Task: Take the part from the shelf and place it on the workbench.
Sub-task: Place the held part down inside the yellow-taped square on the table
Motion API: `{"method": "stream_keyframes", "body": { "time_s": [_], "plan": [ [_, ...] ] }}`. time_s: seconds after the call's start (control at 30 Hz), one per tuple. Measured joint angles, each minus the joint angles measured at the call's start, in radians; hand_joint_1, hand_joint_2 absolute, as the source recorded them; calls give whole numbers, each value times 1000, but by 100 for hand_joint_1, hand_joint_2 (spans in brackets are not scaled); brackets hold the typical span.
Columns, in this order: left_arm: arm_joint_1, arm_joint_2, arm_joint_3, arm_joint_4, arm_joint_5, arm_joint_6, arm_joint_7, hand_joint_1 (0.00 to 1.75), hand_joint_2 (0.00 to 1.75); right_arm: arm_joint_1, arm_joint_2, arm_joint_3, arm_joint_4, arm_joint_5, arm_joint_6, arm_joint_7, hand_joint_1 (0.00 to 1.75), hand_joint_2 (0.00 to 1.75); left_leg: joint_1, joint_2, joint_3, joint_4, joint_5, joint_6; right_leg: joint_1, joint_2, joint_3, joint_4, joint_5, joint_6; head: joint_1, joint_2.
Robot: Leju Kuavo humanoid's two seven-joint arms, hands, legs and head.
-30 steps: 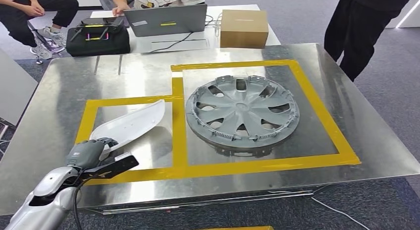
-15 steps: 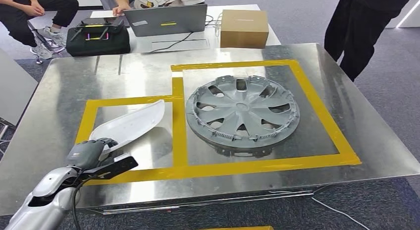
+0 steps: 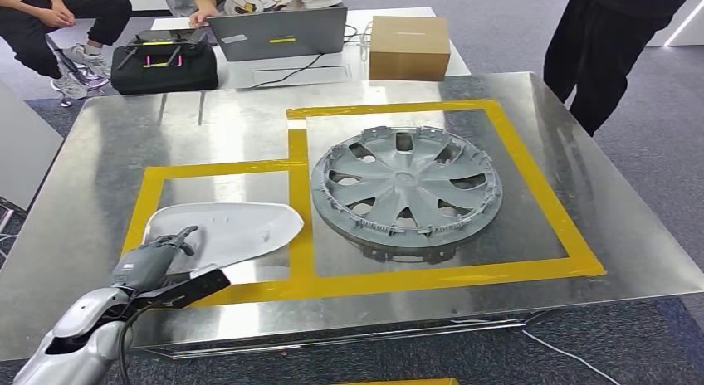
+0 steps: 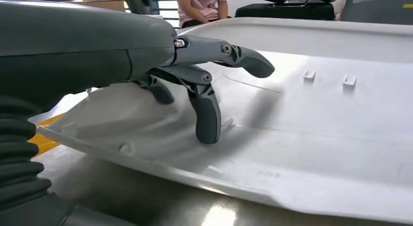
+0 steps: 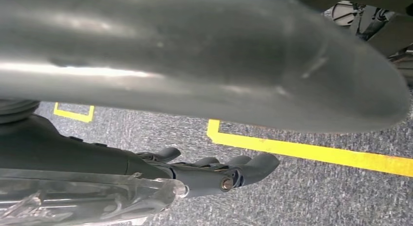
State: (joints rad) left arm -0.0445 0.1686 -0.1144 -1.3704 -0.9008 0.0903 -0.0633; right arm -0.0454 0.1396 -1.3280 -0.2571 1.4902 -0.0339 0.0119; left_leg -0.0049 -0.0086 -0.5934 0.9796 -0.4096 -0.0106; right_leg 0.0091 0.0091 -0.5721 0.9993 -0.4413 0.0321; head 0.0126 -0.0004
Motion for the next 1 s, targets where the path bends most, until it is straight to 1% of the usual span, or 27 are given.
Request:
{"method": "stream_keyframes", "body": {
  "time_s": [0.6, 0.83, 1.0],
  "plan": [
    [14, 0, -1, -44, 3, 3, -3, 0, 0, -1, 0, 0, 0, 5, -1, 0, 0, 0, 0, 0, 0, 0, 0, 0, 0, 0, 0, 0, 0, 0, 0, 0],
    [21, -2, -2, -68, 3, 24, -11, 0, 0, -2, 1, 0, 0, 8, -2, 0, 0, 0, 0, 0, 0, 0, 0, 0, 0, 0, 0, 0, 0, 0, 0, 0],
    [32, -8, -1, -100, 12, 60, -21, 0, 0, -2, 1, 0, 0, 7, -4, 2, 0, 0, 0, 0, 0, 0, 0, 0, 0, 0, 0, 0, 0, 0, 0, 0]
  ]
}}
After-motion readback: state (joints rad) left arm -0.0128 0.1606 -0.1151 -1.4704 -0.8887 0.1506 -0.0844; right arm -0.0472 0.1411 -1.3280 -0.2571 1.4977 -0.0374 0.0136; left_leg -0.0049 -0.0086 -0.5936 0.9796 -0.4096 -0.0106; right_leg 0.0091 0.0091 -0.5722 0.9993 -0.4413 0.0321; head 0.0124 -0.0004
